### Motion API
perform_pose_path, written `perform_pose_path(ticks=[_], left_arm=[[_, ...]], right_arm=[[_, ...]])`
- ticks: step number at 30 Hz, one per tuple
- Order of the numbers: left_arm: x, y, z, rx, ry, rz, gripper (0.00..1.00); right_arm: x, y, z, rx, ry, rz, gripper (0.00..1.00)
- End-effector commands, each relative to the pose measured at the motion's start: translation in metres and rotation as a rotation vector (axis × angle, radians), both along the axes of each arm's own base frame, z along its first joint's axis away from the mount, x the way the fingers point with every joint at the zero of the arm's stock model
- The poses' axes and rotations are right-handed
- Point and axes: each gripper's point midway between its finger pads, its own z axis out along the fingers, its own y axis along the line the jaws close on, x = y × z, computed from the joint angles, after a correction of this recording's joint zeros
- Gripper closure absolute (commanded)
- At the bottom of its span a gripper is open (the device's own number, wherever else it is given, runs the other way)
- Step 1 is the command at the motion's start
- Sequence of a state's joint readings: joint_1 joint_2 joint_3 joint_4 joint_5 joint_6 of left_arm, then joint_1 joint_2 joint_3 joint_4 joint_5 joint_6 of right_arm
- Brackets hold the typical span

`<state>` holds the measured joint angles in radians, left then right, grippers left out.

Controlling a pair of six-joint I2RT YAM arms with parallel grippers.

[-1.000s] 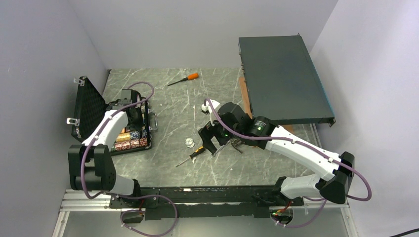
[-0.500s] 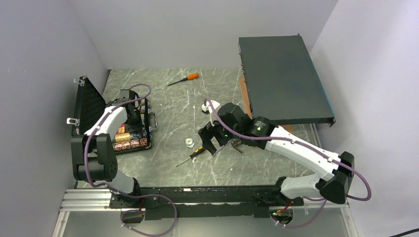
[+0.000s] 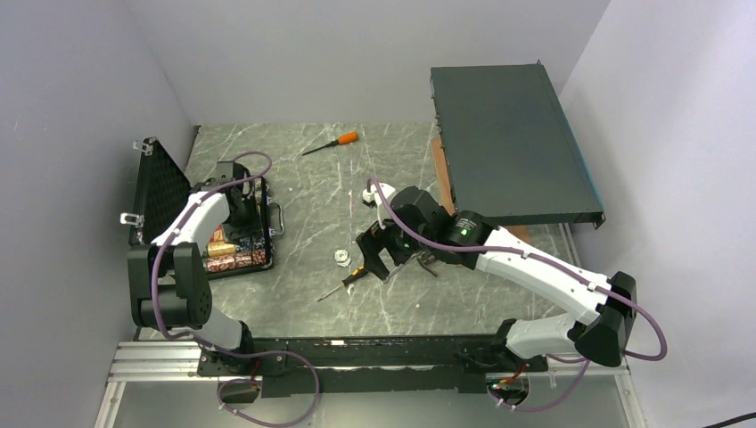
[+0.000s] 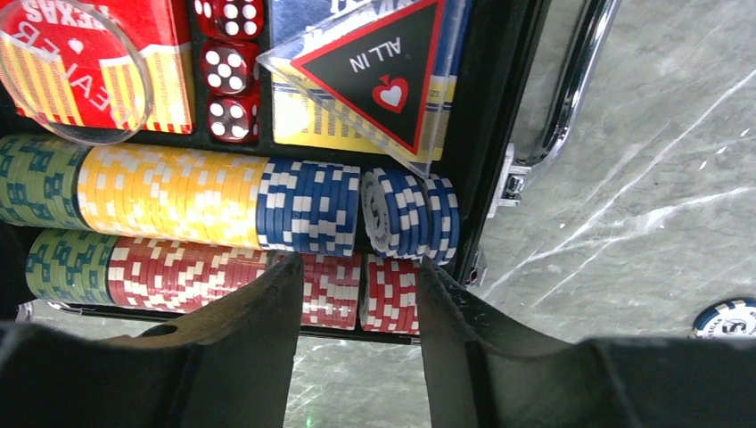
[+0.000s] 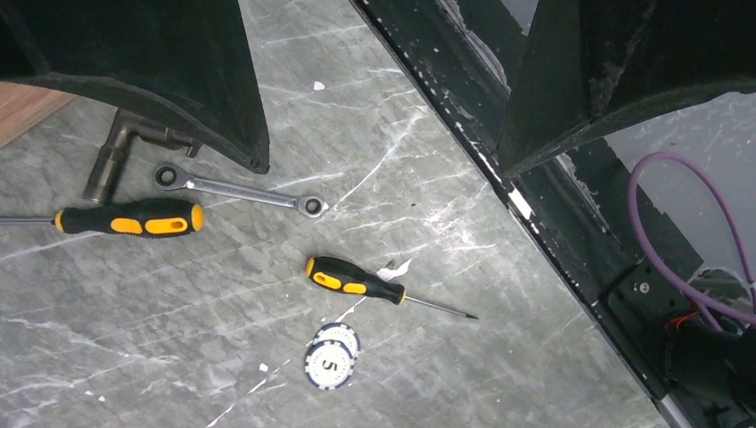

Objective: Pack up texas hold em set

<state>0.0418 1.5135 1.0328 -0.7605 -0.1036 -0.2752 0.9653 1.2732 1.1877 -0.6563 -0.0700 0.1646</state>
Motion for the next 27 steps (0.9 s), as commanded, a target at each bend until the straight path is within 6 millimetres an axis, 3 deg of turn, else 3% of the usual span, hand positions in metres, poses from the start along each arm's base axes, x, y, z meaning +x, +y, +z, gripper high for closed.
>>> perform_pose_path(ticks=[1,6,8,10,12,17,22,27], left_arm=[[0.016,-0.005,0.014,0.015,-0.041,-0.009,0.44],[0.018,-0.014,0.016,0.029,-0.039,-0.032,0.40],[0.019,-0.015,0.027,0.020,-0.090,-0.027,0.40],[0.021,-0.022,0.044,-0.017,-0.176,-0.039,0.38],[0.021,-0.033,0.062,-0.075,-0.282,-0.063,0.32],[0.016,-0.053,0.095,-0.168,-0.474,-0.138,0.17],[0.010,-0.065,0.112,-0.220,-0.555,-0.193,0.13],[0.006,-0.069,0.124,-0.233,-0.609,-0.215,0.11]], right_arm=[[0.001,0.014,0.008,0.057,0.002,0.014,0.00],[0.001,0.021,0.006,0.069,0.011,0.013,0.00],[0.005,0.024,0.001,0.070,0.023,-0.027,0.00],[0.022,0.021,-0.006,0.048,0.029,-0.192,0.04],[0.031,0.023,-0.019,0.041,0.069,-0.329,0.07],[0.042,0.042,-0.050,-0.024,0.072,-0.462,0.12],[0.058,0.071,-0.100,-0.101,0.120,-0.476,0.15],[0.072,0.099,-0.130,-0.141,0.121,-0.409,0.20]])
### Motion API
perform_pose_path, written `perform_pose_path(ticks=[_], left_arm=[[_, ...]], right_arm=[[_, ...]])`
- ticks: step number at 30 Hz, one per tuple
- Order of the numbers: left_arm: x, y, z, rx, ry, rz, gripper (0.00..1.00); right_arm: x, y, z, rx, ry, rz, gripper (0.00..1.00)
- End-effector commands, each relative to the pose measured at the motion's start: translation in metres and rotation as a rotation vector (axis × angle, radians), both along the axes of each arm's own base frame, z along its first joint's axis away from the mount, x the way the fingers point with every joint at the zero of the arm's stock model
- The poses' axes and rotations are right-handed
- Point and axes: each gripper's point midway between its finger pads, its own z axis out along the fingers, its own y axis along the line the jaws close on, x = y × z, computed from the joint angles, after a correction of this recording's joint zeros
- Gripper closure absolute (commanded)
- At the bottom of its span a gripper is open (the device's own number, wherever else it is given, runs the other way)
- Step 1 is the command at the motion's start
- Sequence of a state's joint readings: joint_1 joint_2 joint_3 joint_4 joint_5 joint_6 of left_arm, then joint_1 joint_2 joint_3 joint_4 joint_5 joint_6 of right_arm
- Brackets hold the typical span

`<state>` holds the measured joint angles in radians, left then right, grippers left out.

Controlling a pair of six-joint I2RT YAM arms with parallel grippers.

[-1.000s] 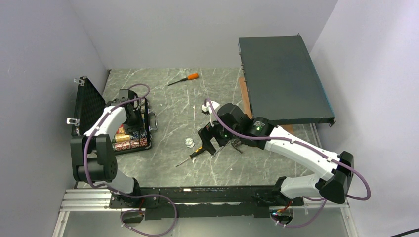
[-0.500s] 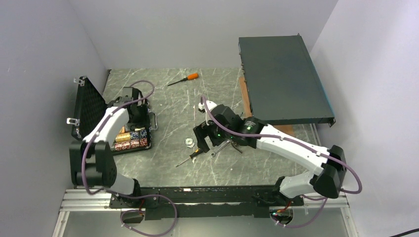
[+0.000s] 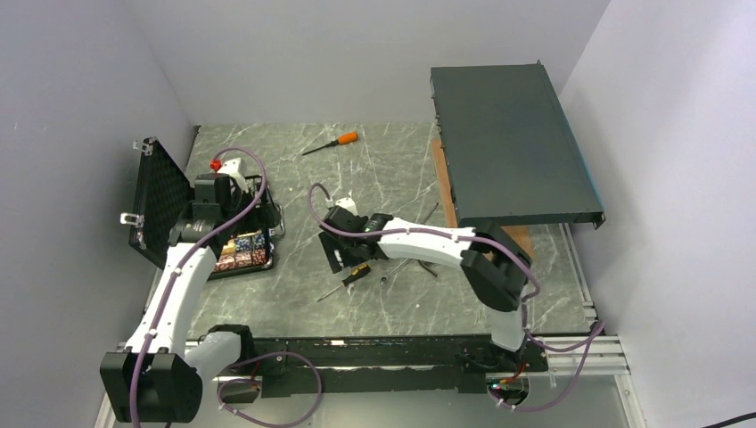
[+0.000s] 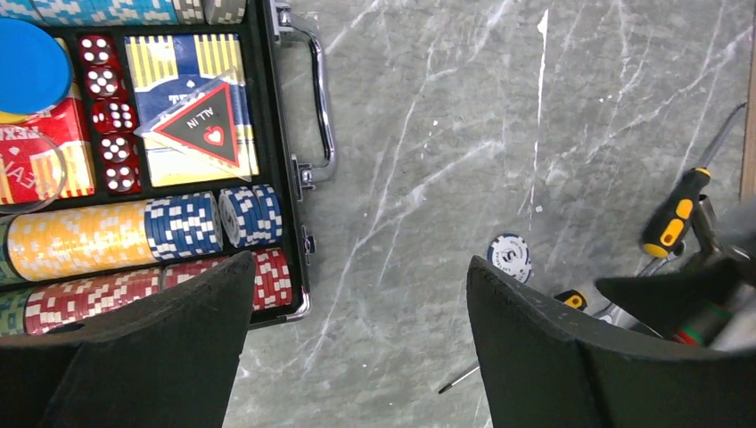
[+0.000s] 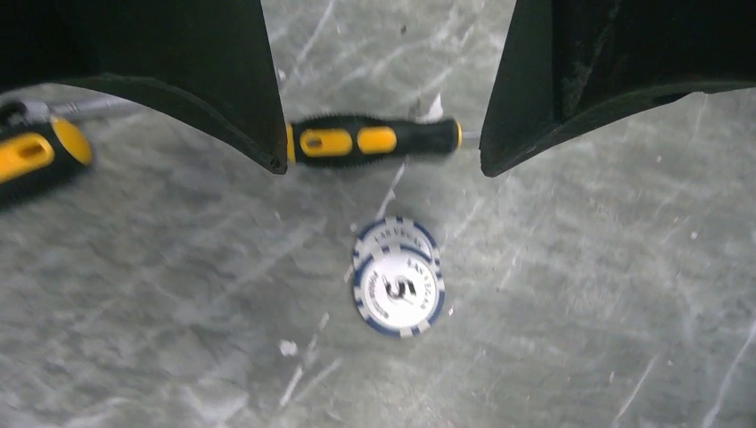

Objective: Pack up texas hold em set

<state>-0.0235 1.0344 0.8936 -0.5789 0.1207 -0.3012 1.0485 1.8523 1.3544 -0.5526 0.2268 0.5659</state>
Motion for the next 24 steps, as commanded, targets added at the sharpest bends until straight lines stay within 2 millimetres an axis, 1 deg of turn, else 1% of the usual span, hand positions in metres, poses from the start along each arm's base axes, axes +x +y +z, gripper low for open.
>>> perform_pose_path(ticks=[1,5,8,13,17,24], left_arm=[[0.002,-0.008,0.021,-0.024,-0.097,-0.043,0.11],[0.001,-0.010,0.023,-0.035,-0.104,-0.052,0.10],[0.000,-0.013,0.024,-0.048,-0.105,-0.064,0.10],[-0.001,-0.014,0.026,-0.051,-0.107,-0.069,0.10],[-0.002,-0.015,0.027,-0.054,-0.110,-0.071,0.10],[-0.002,-0.016,0.027,-0.055,-0.109,-0.076,0.10]], right_arm=[[0.025,0.034,0.003,0.055,-0.059,0.019,0.20],[0.032,0.041,-0.016,0.011,-0.066,0.064,0.20],[0.037,0.045,-0.022,-0.010,-0.075,0.084,0.21],[0.043,0.039,-0.034,-0.076,-0.085,0.076,0.29],[0.044,0.038,-0.039,-0.083,-0.080,0.077,0.36],[0.048,0.029,-0.049,-0.087,-0.062,0.065,0.43]])
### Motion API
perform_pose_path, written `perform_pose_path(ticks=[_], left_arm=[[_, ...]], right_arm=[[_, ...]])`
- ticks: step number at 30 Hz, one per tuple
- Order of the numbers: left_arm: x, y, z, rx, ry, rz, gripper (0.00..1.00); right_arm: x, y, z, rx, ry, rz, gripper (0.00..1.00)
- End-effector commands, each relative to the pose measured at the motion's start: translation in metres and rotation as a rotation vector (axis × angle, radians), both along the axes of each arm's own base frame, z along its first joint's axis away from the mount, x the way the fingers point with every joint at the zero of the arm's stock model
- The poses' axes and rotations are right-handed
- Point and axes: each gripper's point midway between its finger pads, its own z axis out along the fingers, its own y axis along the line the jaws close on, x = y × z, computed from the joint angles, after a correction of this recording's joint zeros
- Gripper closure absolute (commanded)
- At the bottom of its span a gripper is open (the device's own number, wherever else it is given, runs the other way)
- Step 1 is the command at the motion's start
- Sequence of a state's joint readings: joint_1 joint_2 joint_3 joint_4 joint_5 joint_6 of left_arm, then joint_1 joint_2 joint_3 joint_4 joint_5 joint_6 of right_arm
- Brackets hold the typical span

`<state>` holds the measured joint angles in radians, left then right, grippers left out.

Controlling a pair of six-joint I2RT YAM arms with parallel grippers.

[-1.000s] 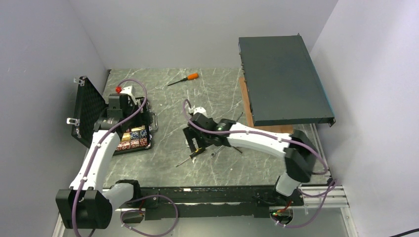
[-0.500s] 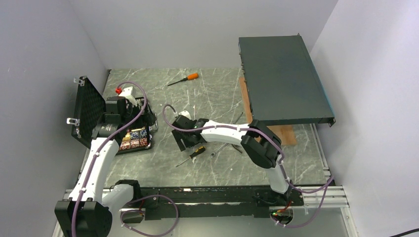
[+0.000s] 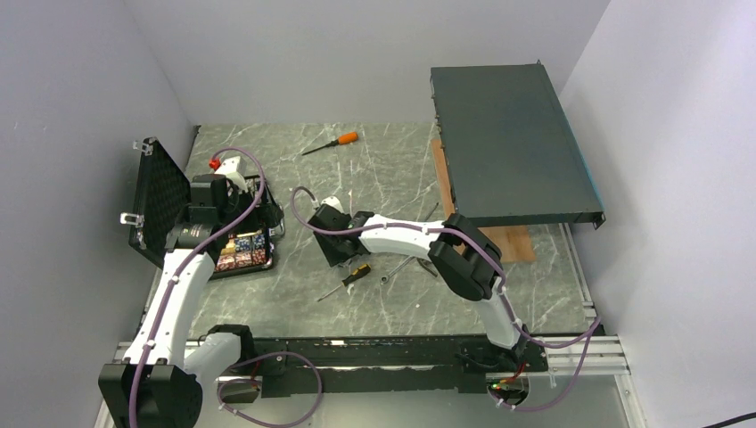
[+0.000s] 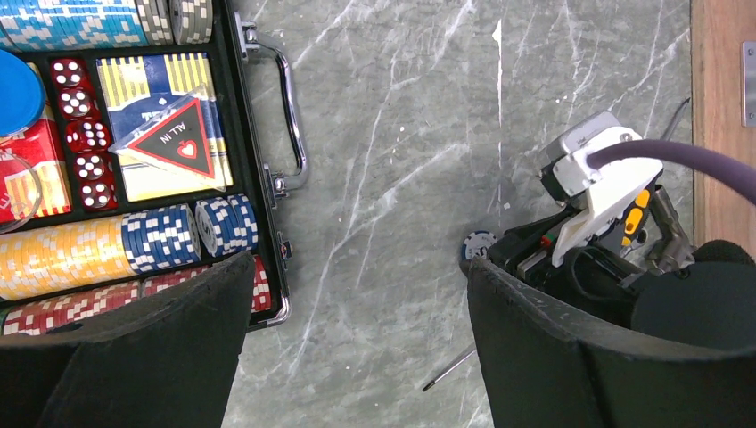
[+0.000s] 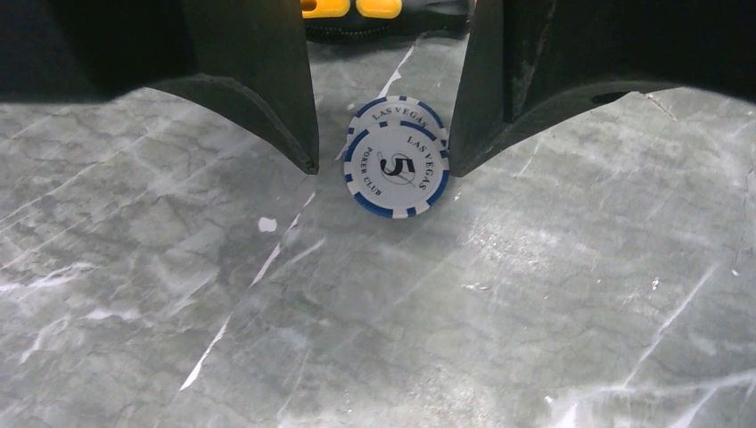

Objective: Pack up texas hold em set

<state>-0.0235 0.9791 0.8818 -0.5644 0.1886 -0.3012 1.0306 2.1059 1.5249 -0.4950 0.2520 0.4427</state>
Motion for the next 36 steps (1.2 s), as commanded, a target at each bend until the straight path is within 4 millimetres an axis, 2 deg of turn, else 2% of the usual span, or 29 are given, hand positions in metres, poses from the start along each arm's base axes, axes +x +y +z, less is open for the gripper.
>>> perform_pose_path(ticks=[1,12,24,29,36], left_arm=[[0.003,-0.004,0.012,-0.010,-0.052,-0.021,0.10],[0.003,-0.004,0.009,-0.009,-0.042,-0.022,0.10],[0.004,-0.011,0.000,-0.037,-0.008,-0.056,0.10],[0.004,-0.038,-0.011,-0.142,0.052,-0.179,0.13],[0.001,-0.069,-0.023,-0.309,0.130,-0.320,0.17]], right_arm=[[0.011,-0.002,-0.002,-0.005,-0.019,-0.007,0.43],[0.000,-0.001,-0.016,-0.026,0.018,0.046,0.44],[-0.007,0.005,-0.021,0.013,0.048,0.087,0.65],[0.004,0.004,0.000,0.040,-0.029,0.091,0.76],[0.017,0.007,0.056,0.143,-0.168,0.112,0.83]])
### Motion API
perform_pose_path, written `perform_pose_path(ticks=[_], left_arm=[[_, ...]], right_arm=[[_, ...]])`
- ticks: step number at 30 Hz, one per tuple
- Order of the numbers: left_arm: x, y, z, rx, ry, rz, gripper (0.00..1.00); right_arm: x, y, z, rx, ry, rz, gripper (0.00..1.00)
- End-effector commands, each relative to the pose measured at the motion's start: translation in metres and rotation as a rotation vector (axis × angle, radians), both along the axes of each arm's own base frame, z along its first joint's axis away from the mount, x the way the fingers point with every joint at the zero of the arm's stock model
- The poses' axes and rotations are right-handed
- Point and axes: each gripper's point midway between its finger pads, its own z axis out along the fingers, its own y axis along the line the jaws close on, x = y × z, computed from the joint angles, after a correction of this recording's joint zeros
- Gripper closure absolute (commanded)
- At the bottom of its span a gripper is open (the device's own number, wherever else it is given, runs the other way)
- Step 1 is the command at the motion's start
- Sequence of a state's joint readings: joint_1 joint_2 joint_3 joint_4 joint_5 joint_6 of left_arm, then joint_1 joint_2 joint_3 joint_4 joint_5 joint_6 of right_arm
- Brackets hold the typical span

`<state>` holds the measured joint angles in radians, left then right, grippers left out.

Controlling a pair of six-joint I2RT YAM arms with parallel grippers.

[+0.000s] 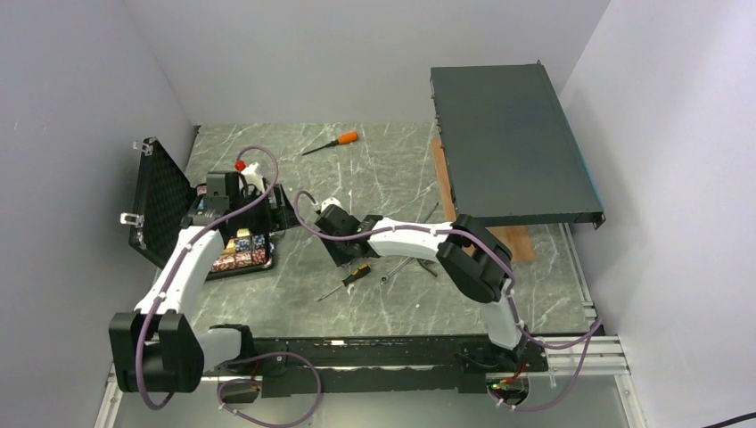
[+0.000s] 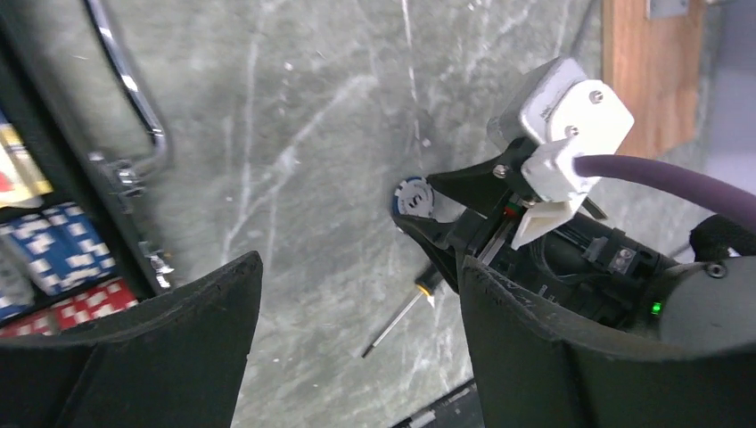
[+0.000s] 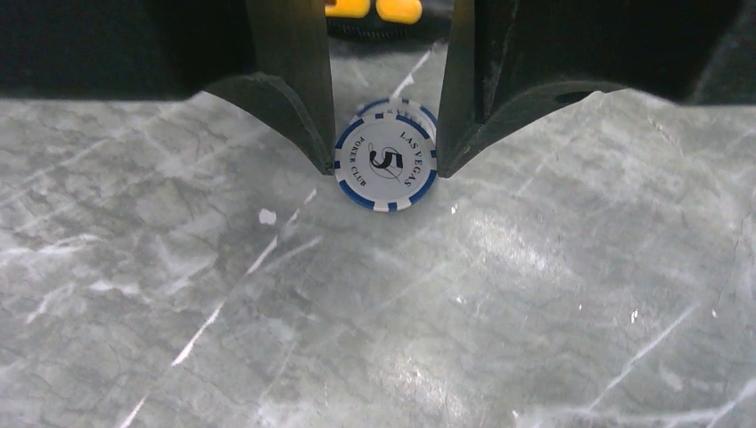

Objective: Pack up texas hold em set

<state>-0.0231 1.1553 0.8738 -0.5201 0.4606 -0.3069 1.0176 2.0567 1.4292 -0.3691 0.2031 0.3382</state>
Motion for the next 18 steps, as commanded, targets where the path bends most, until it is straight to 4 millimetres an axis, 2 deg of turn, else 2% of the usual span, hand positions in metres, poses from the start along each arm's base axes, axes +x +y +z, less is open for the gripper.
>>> perform_pose_path(ticks=[1,5,12,14,18], left_arm=[[-0.002,-0.026,0.009,-0.159,-0.007,-0.119,0.18],[-0.001,-0.034,0.009,-0.279,0.017,-0.165,0.18],[-0.013,-0.068,0.011,-0.546,0.102,-0.334,0.23],[-0.023,-0.086,0.015,-0.575,0.114,-0.412,0.24],[-0.039,-0.106,0.021,-0.600,0.124,-0.510,0.22]], right_arm=[[0.015,0.006,0.062,0.124,-0.141,0.014,0.84],[0.013,-0.005,0.090,0.178,-0.190,0.024,0.91],[-0.007,-0.023,0.140,0.300,-0.283,0.116,0.97],[-0.014,-0.026,0.152,0.334,-0.303,0.154,1.00],[-0.022,-0.030,0.169,0.375,-0.333,0.196,1.00]])
